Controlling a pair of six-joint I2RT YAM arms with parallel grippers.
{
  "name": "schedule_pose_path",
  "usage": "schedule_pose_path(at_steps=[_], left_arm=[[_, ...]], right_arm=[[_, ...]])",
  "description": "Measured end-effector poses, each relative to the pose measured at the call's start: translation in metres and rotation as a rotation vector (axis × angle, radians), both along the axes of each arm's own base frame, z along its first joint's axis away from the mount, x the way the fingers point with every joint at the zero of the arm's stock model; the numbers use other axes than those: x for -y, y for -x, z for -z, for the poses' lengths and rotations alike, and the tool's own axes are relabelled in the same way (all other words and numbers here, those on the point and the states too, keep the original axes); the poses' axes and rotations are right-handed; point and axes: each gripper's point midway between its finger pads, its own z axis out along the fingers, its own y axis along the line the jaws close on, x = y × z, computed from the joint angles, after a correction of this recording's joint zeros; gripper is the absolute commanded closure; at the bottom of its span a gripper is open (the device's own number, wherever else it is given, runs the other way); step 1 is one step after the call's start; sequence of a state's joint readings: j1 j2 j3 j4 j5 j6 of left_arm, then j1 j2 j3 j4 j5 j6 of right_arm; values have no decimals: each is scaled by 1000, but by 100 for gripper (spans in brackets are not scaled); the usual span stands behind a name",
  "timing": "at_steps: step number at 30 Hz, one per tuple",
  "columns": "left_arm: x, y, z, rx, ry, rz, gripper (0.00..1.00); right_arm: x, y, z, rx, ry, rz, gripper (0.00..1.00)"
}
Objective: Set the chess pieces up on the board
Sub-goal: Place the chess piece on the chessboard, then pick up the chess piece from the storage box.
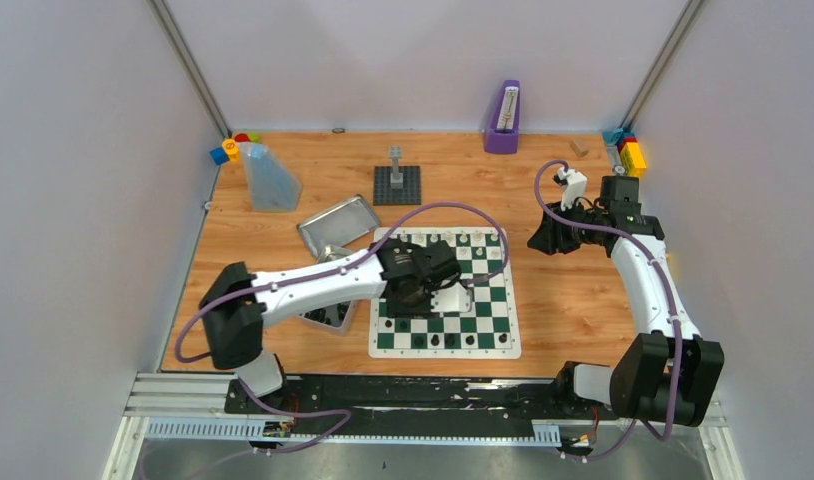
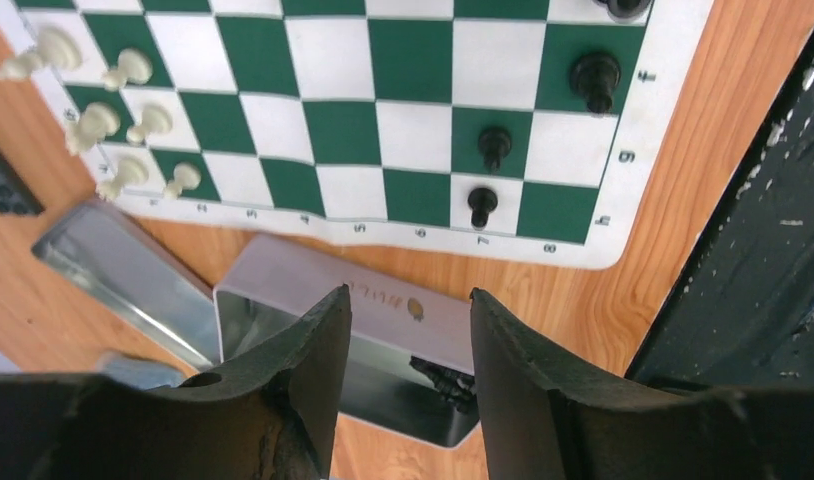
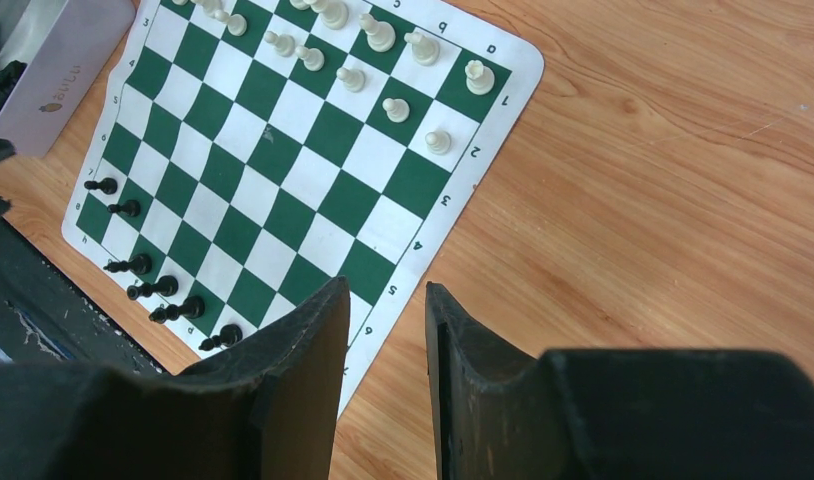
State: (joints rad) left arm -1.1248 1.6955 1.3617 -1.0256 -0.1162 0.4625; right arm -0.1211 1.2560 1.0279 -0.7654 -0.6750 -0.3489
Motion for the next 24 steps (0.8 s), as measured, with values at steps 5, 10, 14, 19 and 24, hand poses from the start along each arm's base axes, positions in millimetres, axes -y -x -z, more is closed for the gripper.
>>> schedule_pose_path(at_steps=[5, 10, 14, 19, 24], left_arm=[[-36, -7, -17, 53, 60, -51, 40], [-82, -26, -31, 109, 119, -189, 28], [-113, -43, -61, 218, 235, -316, 2], [-137, -52, -91, 340, 356, -408, 0], [-152, -51, -76, 351, 331, -463, 0]], right_arm=[[0, 0, 1, -3, -1, 0, 65], [0, -1, 4, -14, -5, -2, 65], [-1, -1, 5, -20, -9, -5, 65], [-2, -1, 7, -28, -13, -7, 65], [-2, -1, 7, -30, -17, -9, 65]])
